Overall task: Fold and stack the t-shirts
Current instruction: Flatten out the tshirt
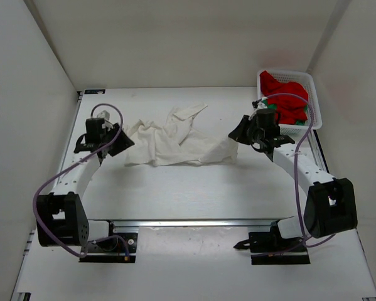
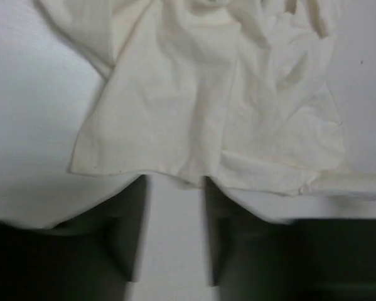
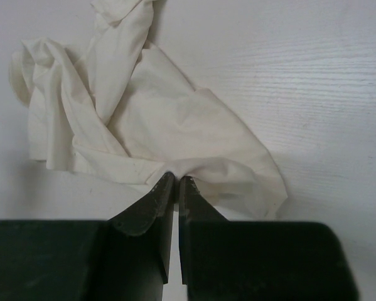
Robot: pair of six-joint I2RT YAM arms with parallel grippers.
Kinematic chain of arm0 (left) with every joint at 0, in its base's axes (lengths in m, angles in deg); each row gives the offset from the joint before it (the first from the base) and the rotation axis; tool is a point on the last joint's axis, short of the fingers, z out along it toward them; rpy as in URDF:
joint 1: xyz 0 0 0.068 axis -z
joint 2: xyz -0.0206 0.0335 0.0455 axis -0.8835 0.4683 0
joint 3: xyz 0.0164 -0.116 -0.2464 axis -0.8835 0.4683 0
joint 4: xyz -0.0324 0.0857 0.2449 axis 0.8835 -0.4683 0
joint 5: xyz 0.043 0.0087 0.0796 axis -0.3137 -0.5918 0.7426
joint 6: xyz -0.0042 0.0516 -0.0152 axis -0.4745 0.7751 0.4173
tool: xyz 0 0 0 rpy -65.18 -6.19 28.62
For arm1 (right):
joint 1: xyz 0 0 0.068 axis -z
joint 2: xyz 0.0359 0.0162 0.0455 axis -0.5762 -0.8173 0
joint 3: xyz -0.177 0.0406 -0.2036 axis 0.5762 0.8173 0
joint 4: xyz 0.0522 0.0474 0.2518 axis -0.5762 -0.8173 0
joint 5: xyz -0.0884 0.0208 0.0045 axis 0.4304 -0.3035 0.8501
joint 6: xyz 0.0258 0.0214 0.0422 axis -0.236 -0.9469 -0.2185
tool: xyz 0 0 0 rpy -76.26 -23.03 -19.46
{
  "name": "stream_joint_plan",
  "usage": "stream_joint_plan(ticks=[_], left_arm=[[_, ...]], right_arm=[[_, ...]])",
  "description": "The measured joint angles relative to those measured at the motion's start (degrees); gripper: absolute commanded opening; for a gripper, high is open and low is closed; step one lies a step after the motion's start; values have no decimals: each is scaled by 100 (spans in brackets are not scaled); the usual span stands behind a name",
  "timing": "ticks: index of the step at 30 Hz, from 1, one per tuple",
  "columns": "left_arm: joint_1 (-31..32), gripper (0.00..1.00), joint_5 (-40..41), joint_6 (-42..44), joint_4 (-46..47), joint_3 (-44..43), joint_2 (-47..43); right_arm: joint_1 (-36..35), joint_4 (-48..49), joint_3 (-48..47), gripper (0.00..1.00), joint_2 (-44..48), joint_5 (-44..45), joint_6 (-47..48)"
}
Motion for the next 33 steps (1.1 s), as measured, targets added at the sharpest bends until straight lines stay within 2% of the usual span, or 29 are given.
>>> stream_joint_plan(ticks=[5,8,9,11,13,24,33], left_arm=[[-52,35,-107,-365,407,1287,-457],[-188,41,-111,-769,577,2118,-977],[-341,47,-98,-935,654,2361,-1097],[-514,55,-81,-1180,852,2599,-1132],[-704,57,-35,-1488,1123,2833,-1102],[-734,52,243,-2859,2586,3077,-402],[-597,45,452,-3366,3104,3104,4]], right_arm=[[-146,-11,133,0,72,-2,20],[-203,-26,157,0,136,4,20],[-229,-22,168,0,168,9,20],[-267,-22,173,0,232,26,22],[-321,-11,179,0,278,11,26],[-476,72,229,0,304,-55,48],[-535,109,229,0,306,-63,48]])
